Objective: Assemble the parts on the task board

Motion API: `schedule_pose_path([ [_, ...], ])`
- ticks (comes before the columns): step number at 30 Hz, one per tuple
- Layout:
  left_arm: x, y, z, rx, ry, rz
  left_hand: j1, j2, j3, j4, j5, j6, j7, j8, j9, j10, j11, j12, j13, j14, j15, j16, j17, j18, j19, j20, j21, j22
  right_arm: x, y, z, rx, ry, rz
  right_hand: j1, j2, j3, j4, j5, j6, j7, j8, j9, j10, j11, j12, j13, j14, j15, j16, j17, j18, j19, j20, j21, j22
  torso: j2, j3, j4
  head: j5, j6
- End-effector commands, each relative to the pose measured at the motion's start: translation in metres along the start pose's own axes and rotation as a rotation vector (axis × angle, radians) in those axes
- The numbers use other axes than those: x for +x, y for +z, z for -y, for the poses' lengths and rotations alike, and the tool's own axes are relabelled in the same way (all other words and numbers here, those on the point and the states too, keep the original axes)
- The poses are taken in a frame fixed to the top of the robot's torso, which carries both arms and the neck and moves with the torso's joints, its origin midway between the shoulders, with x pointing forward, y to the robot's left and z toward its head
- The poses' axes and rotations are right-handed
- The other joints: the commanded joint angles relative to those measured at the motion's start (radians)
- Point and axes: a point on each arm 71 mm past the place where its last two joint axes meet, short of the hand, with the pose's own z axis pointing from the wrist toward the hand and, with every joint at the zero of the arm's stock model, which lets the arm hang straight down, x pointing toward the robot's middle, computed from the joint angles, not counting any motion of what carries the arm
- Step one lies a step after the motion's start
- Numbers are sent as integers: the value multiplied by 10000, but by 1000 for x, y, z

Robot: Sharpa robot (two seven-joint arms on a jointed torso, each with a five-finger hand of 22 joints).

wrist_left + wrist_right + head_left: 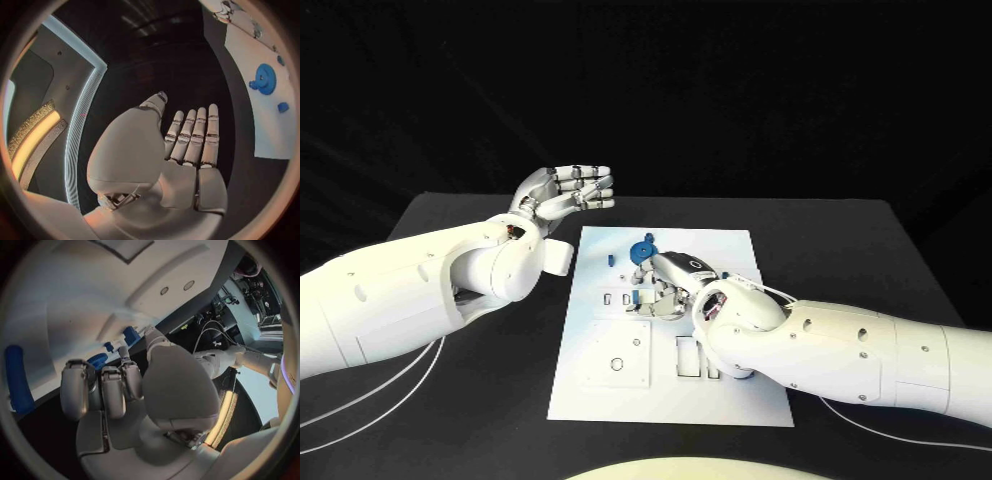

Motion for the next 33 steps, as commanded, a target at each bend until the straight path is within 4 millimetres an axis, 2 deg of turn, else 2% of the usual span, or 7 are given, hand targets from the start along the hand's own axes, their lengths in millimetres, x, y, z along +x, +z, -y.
schedule_pose_path([
  [1, 1, 1, 0, -21, 224, -191, 57, -50, -10, 43, -66, 34, 621, -27, -4, -40, -33, -39, -3, 145, -7, 37, 29, 14, -70, 16, -45, -17, -7, -3, -5, -371, 123, 495, 148, 29, -99, 4, 106, -75, -2, -69, -20, -53, 15, -11, 826, 1037, 85, 30, 2604, -29, 5, 56, -44, 1249, -39, 4, -14, 9, 38],
  [13, -5, 4, -11, -1173, 1873, -596, -354, -138, -393, 443, 2, 859, 317, 744, 323, 1944, -658, 1453, 493, 2372, -852, 3122, 1794, 150, 1758, -630, 1526, 653, -53, -18, 4, -723, 930, 1032, 347, 105, -274, -5, 401, -40, -4, -46, -32, 5, 13, 71, 884, 980, 83, -44, 2360, -127, 239, 58, 372, 1537, -139, 23, -97, 67, 89],
  [18, -2, 3, -20, -2336, 3041, -1725, -855, -91, -275, 324, 53, 968, -185, 2300, 1129, 2284, -1232, 4111, 2158, 3500, -1517, 7509, 4306, 102, 2941, -1394, 3911, 2033, -79, -25, 22, -449, 2375, 973, 526, 320, -152, -27, 733, 96, -44, 73, -1, 86, -22, 175, 969, 981, 54, -44, 2361, -145, 286, 35, 452, 1602, -247, 32, -126, 113, 62],
  [20, 0, 2, -24, -2850, 3567, -2182, -1551, 56, -183, 429, 54, 492, -365, 3798, 2016, 1458, -1510, 6555, 3811, 4840, -1698, 11070, 8231, 112, 2974, -1664, 5986, 3356, -90, -28, 30, -323, 2859, 986, 531, 387, -115, -22, 776, 128, -53, 109, 9, 80, -31, 175, 966, 978, 46, -48, 2348, -184, 368, 27, 612, 1708, -266, 31, -126, 134, 48],
  [22, 3, 1, -29, -3551, 4345, -2805, -1902, 113, -72, 483, 53, 288, -543, 4531, 2439, 1304, -1570, 7619, 4453, 5686, -1839, 12193, 10024, 62, 3094, -1752, 7197, 4368, -104, -31, 42, -56, 3492, 1072, 494, 446, -93, -13, 808, 154, -62, 145, 19, 80, -39, 180, 967, 978, 37, -48, 2347, -253, 511, 17, 894, 1894, -319, 51, -135, 163, 39],
  [27, 10, 1, -33, -4727, 5961, -3764, -2349, 291, 276, 512, 52, 552, -1006, 5616, 3074, 2922, -2011, 10675, 7527, 7100, -2232, 13446, 12843, -574, 5068, -2093, 10308, 8856, -124, -37, 65, 592, 4487, 1308, 490, 524, 29, -41, 1020, 137, -84, 236, 30, -118, -68, -9, 765, 965, 0, -66, 2297, -535, 1064, -30, 2030, 2634, -378, 64, -134, 223, -6],
  [33, 19, 3, -36, -6005, 7840, -4741, -2542, 331, 607, 516, 32, 683, -1179, 5662, 3253, 4299, -2201, 12166, 9728, 7362, -2428, 13638, 13433, -878, 5966, -2299, 11278, 10597, -138, -43, 87, 1165, 4915, 1509, 478, 529, 87, -43, 1106, 122, -90, 275, 31, -173, -74, -65, 703, 999, -8, -21, 2443, -535, 1064, -46, 2030, 2634, -407, 88, -146, 266, -44],
])
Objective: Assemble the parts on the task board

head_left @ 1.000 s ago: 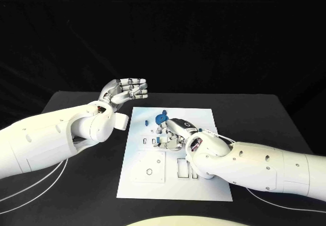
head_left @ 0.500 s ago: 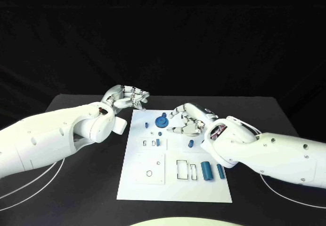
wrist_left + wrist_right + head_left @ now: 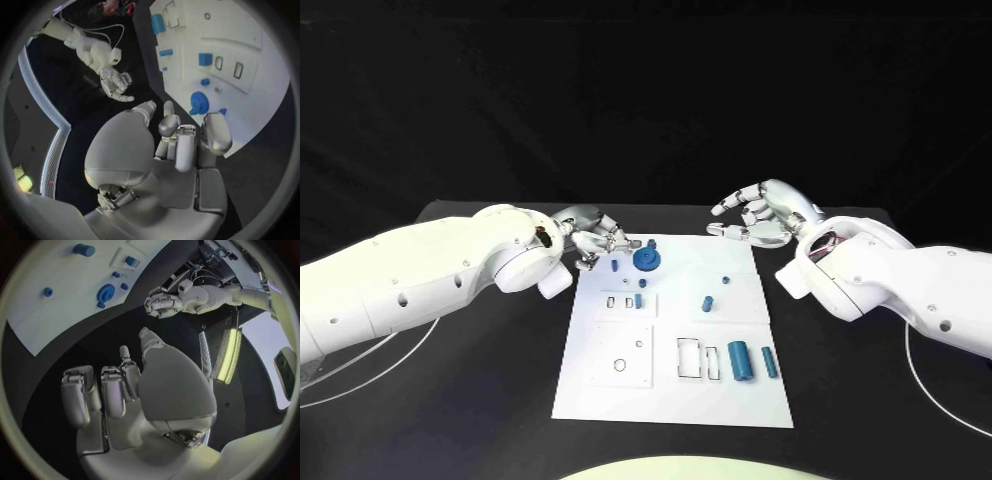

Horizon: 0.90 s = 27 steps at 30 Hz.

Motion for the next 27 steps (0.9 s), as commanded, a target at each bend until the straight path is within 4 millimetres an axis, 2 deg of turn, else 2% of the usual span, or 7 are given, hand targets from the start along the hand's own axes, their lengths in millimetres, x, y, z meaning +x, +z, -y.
schedule_pose_path([
  [1, 9, 2, -7, -1870, 2268, -1226, -229, 14, 65, 17, -4, -73, -44, -31, 40, 321, -12, 335, 521, 790, -72, 30, 1783, -116, 207, -29, 213, 397, -3, 0, 5, 182, 1021, -315, -23, 56, 63, -2, 44, 27, 5, 64, 14, -59, -29, -39, 691, 999, -9, 17, 2445, -138, 1064, -45, 34, 2629, -34, 23, -3, 11, -36],
  [3, 11, 5, -6, -2145, 2657, -1421, -417, 32, 68, 21, -17, -93, -25, -83, 62, 476, 2, 506, 807, 792, -66, 26, 1773, -145, 281, -32, 304, 567, -7, 0, 8, 255, 1042, -240, -31, 66, 73, 1, 53, 39, 1, 76, 17, -44, -32, -25, 704, 1003, -11, 22, 2461, -138, 1064, -47, 34, 2629, -26, 7, 5, -8, -40],
  [7, 16, 12, -1, -2484, 3351, -1658, -885, 54, -23, 26, -45, -175, 29, -180, 110, 555, 46, 630, 1011, 799, -34, 25, 1774, -162, 302, -18, 379, 680, -13, 1, 12, 325, 1038, -46, -36, 73, 83, 2, 60, 57, -4, 90, 20, -71, -36, -57, 670, 973, -12, -18, 2336, -138, 1064, -48, 34, 2629, -25, 20, 5, 14, -64],
  [9, 18, 16, 2, -2572, 3635, -1743, -1077, 83, -86, 28, -55, -186, 46, -196, 143, 585, 66, 677, 1094, 796, -15, 20, 1761, -164, 295, -1, 397, 704, -15, 2, 13, 338, 1029, 47, -34, 67, 90, -4, 73, 77, -10, 104, 24, -99, -41, -87, 637, 941, -14, -61, 2200, -138, 1064, -49, 34, 2629, -23, 13, 18, 11, -72],
  [17, 25, 26, 9, -2792, 4468, -1984, -1500, 61, -326, 29, -98, -199, 58, -205, 234, 522, 84, 655, 1062, 785, 6, 2, 1720, -167, 277, 30, 428, 754, -19, 3, 16, 403, 996, 223, -33, 55, 101, -9, 99, 95, -16, 121, 28, -150, -47, -144, 579, 904, -20, -112, 2051, -138, 1064, -52, 34, 2629, -16, 8, -1, 73, -118],
  [27, 31, 32, 12, -2906, 4949, -2212, -1671, 65, -442, 26, -144, -199, 53, -185, 294, 428, 86, 578, 937, 786, 11, 1, 1726, -159, 236, 40, 419, 725, -21, 3, 18, 487, 931, 272, -33, 55, 101, -9, 99, 95, -16, 121, 28, -150, -47, -144, 579, 904, -20, -112, 2051, -138, 1064, -52, 34, 2629, -16, -11, 0, 68, -173],
])
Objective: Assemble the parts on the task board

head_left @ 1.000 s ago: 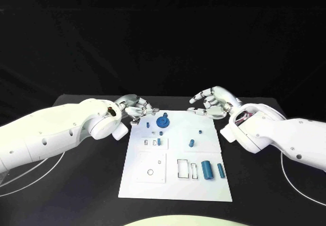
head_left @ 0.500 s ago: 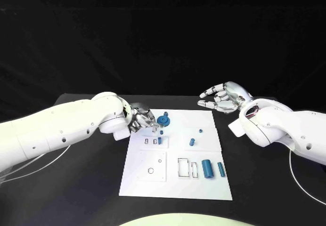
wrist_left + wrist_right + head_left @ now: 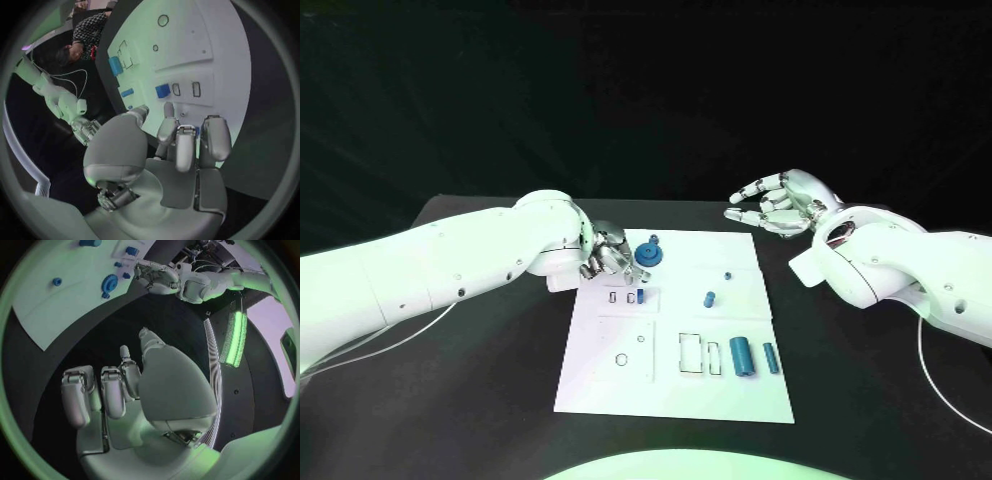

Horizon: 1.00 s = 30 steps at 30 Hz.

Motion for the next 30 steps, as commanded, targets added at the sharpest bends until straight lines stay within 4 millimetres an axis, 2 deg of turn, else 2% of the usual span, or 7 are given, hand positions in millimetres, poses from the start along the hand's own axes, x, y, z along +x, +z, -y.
schedule_pose_path([
  [1, 2, 1, 2, -216, 582, -301, -111, -11, -80, -11, -60, -67, -3, -24, 29, -102, 13, -74, -45, 815, 37, 4, 1735, -155, -35, 34, 32, -24, 0, 0, 0, -104, -15, -68, -34, 46, 50, -10, 57, 64, 15, 46, 9, -99, 14, -45, 568, 899, -21, -40, 2030, -139, 1065, -53, 36, 2632, -2, -10, -4, -5, -28],
  [16, 11, 9, 8, -216, 625, -654, -118, -19, -112, -19, -52, -34, -18, 15, 74, -161, 3, -125, -124, 820, 34, 11, 1760, -150, -58, 37, 24, -42, 1, 1, 0, 24, -67, -174, -36, 43, 52, -10, 62, 61, 15, 46, 8, -97, 13, -45, 569, 898, -23, -41, 2030, -139, 1065, -54, 36, 2632, 6, -20, 1, -49, -75],
  [30, 14, 13, 10, -213, 524, -784, 254, 67, -28, -53, 14, -67, -46, 67, 214, -267, -25, -234, -257, 829, 11, 20, 1800, -140, -112, 30, 17, -64, 2, 2, 1, 83, -118, -229, -32, 46, 67, -11, 83, 49, 15, 45, 5, -102, 11, -52, 562, 893, -26, -49, 2013, -139, 1065, -57, 36, 2632, -4, -3, 4, -76, -118],
])
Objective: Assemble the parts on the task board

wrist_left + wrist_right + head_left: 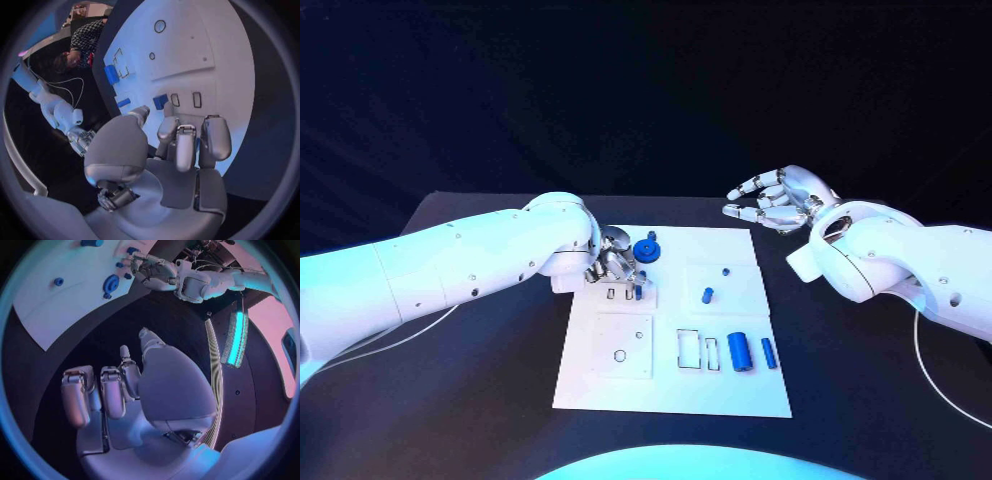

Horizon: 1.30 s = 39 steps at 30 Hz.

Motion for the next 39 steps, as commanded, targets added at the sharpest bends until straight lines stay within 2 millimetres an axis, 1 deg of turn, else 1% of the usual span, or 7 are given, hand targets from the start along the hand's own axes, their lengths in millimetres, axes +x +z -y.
schedule_pose_path([
  [1, 2, 1, 2, 43, -38, -240, 142, 11, 42, -55, 16, -34, -12, 69, 29, -91, 7, -62, -27, 830, 8, 20, 1803, -144, -68, -8, 23, 15, 2, 0, -1, -41, -88, -190, -33, 46, 68, -11, 46, 50, 15, 46, 9, -67, -25, -52, 565, 893, -26, -49, 2016, -140, 1065, -56, 42, 2635, -5, 4, -2, -8, -9],
  [9, 2, 4, 0, -29, -67, -345, 434, 95, 165, -62, 34, -36, -33, 92, 121, -100, -11, -93, -45, 833, -7, 23, 1816, -145, -77, -14, 34, 34, 2, 0, 0, -16, -99, -219, -29, 50, 75, -12, 57, 48, 14, 47, 8, -69, -26, -54, 562, 892, -27, -50, 2013, -140, 1065, -57, 42, 2635, -2, 10, -7, -16, -32],
  [24, 3, 6, 1, 4, -173, -479, 756, 128, 330, -81, 45, -36, -64, 117, 225, -110, -40, -134, -76, 833, -30, 20, 1816, -143, -95, -21, 38, 35, 3, 1, -1, -23, -110, -255, -25, 56, 85, -13, 71, 48, 13, 49, 8, -68, -28, -55, 562, 891, -28, -52, 2011, -140, 1065, -58, 42, 2635, -11, 10, 7, -44, -73],
  [28, 4, 6, 2, 37, -260, -531, 1076, 145, 551, -109, 43, -35, -94, 120, 304, -167, -68, -231, -190, 833, -54, 18, 1820, -137, -120, -33, 32, 20, 3, 1, 0, -14, -113, -266, -20, 63, 97, -15, 86, 48, 13, 51, 8, -69, -29, -56, 560, 889, -29, -56, 2001, -140, 1065, -59, 42, 2635, -15, 14, 6, -20, -82],
  [32, 5, 6, 2, 77, -364, -615, 1568, 89, 996, -178, 51, -46, -128, 95, 414, -192, -103, -321, -262, 837, -86, 19, 1834, -140, -124, -56, 41, 45, 3, 1, 0, -11, -121, -275, -20, 63, 97, -15, 86, 48, 13, 51, 8, -69, -29, -56, 560, 889, -29, -56, 2001, -140, 1065, -59, 42, 2635, -11, 13, 8, -18, -82],
  [36, 5, 6, 2, 99, -437, -669, 1809, 22, 1351, -227, 60, -55, -139, 68, 477, -191, -117, -360, -276, 838, -98, 18, 1839, -140, -130, -67, 43, 53, 4, 1, -1, -10, -129, -286, -16, 65, 105, -16, 101, 48, 12, 53, 8, -65, -31, -53, 562, 886, -30, -60, 1990, -140, 1065, -60, 42, 2635, -13, 14, 3, -7, -88],
  [39, 5, 6, 2, 115, -510, -706, 2024, -71, 1941, -304, 76, -71, -144, 38, 567, -200, -125, -421, -312, 843, -109, 21, 1856, -138, -143, -78, 40, 52, 4, 1, -1, -11, -139, -294, -11, 69, 116, -18, 121, 49, 11, 56, 8, -58, -32, -47, 568, 884, -32, -63, 1982, -140, 1065, -61, 42, 2635, -12, 17, 4, -5, -92],
])
